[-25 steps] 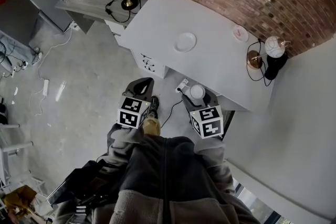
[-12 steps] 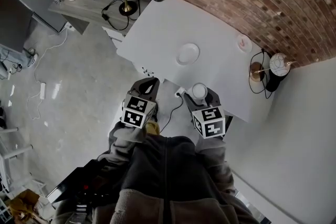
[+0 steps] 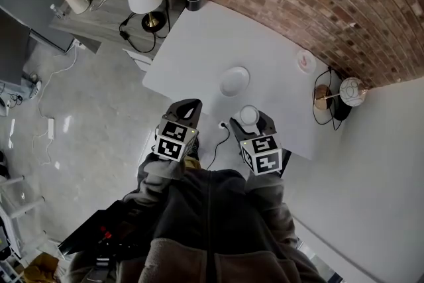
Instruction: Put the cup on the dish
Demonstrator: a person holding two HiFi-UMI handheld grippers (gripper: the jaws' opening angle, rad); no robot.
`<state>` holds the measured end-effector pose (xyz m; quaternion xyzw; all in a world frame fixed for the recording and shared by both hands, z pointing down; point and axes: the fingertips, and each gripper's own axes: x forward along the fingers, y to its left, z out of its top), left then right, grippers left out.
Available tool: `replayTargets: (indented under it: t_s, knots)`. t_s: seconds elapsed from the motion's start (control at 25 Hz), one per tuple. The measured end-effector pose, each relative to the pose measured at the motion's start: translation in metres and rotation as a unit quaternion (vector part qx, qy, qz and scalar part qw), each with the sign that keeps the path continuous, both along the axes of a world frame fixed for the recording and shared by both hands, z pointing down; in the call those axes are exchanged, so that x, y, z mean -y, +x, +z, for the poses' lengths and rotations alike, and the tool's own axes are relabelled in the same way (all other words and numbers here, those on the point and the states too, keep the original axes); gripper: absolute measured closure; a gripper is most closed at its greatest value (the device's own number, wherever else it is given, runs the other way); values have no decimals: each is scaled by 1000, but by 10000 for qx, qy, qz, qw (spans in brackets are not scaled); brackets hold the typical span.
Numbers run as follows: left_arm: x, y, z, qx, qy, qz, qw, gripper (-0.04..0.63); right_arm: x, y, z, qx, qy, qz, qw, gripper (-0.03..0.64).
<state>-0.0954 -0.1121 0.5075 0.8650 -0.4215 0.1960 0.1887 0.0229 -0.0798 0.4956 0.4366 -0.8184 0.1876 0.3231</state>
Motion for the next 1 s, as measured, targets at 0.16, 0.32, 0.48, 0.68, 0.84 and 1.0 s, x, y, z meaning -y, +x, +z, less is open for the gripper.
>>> replayTargets:
  t_s: [0.16, 0.32, 0.48, 0.68, 0.84, 1.0]
  knots:
    - [14, 0, 10, -10, -140, 93, 9999, 589, 12, -3, 1, -32, -32, 47, 10000, 365]
    - [18, 13, 19, 21, -278, 260, 9993, 589, 14, 2, 8, -21, -151, 117, 9998, 365]
    - [25, 24, 33, 122, -323, 215, 9992, 589, 19, 11, 20, 33, -247, 89, 9996, 364]
    - [35, 26, 43, 196, -295, -5, 9994, 589, 27, 21, 37, 126, -318, -37, 9994, 365]
    - [45, 25, 51, 257, -321, -76, 9991, 591, 46, 21, 47, 152, -242, -186, 9994, 365]
    - [50, 34, 66, 320, -379, -37, 9988, 589, 65, 24, 66, 147, -196, -273, 9993, 365]
